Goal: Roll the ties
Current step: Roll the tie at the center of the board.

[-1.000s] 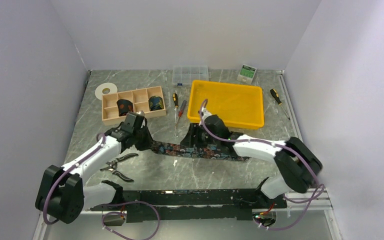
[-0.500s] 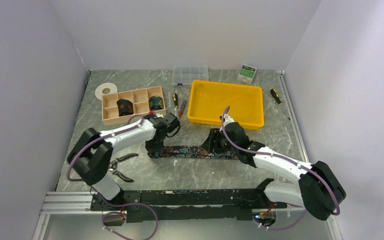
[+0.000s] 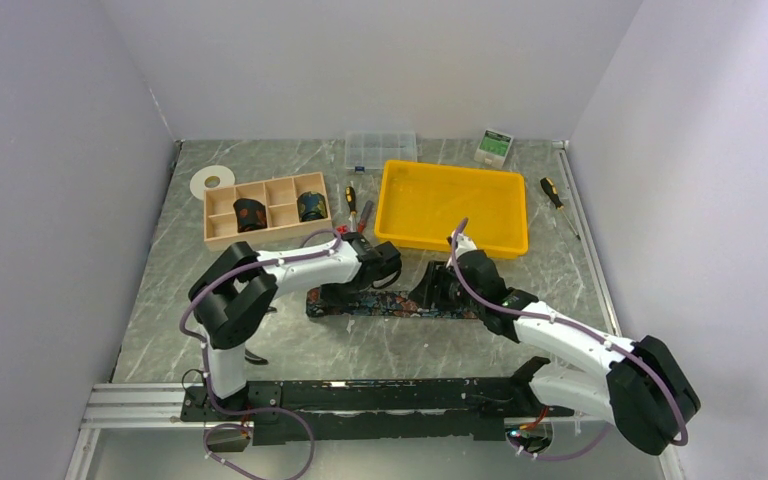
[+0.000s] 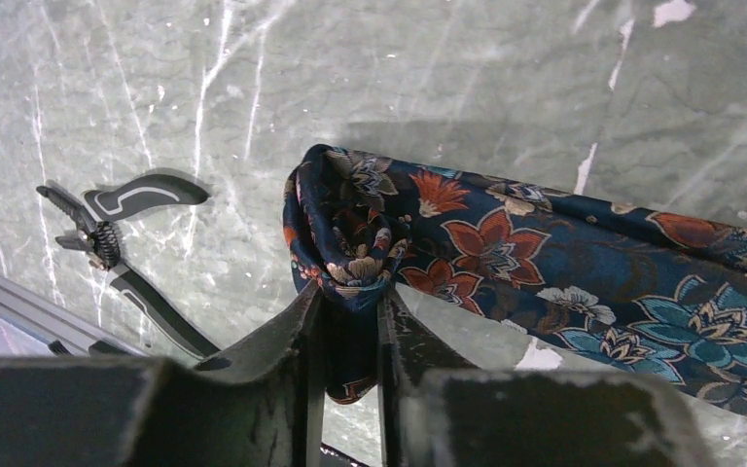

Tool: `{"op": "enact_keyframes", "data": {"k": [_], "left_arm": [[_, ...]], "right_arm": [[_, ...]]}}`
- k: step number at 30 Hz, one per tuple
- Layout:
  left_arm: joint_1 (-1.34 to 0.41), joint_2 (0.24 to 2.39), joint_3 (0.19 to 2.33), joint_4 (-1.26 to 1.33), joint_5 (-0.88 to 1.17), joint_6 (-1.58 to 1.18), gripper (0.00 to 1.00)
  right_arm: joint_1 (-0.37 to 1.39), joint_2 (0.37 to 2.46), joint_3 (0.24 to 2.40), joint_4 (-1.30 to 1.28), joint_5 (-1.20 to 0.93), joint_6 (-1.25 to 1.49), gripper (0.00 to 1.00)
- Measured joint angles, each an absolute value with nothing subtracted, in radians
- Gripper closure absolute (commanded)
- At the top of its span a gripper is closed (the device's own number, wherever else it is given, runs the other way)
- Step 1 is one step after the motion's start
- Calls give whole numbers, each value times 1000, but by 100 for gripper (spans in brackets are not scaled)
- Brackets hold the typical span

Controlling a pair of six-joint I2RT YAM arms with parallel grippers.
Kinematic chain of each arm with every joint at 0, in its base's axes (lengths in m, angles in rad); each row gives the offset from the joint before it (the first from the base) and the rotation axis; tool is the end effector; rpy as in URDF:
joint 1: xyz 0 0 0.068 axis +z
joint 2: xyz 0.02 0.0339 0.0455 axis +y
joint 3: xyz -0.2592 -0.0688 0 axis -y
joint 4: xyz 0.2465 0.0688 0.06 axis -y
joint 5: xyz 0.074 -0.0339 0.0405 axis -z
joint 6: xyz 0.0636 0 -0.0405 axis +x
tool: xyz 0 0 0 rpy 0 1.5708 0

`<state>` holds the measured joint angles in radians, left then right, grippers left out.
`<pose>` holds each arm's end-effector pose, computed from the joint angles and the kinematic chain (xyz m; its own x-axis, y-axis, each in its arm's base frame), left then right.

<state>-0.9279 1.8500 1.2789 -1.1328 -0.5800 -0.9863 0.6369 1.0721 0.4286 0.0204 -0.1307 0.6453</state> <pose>0.2164 -0.2307 0.1538 -0.9226 0.0680 -0.3798 -0.1021 0.9062 0.4104 0.1884 0.1497 0.1613 -0.7806 0.1643 -0.6030 -0.2569 0.7952 0.5492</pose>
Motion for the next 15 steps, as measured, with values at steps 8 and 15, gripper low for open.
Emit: {"op": "enact_keyframes", "data": {"k": [8,15], "left_arm": [[-943,1864,1281,-1070,-515,-975,40],[-944,1847,1274,-999,-456,-952,31]], "right_arm": [[633,1058,414,6,-130,645,44],[632,1058,413,6,-131,646,44]]}}
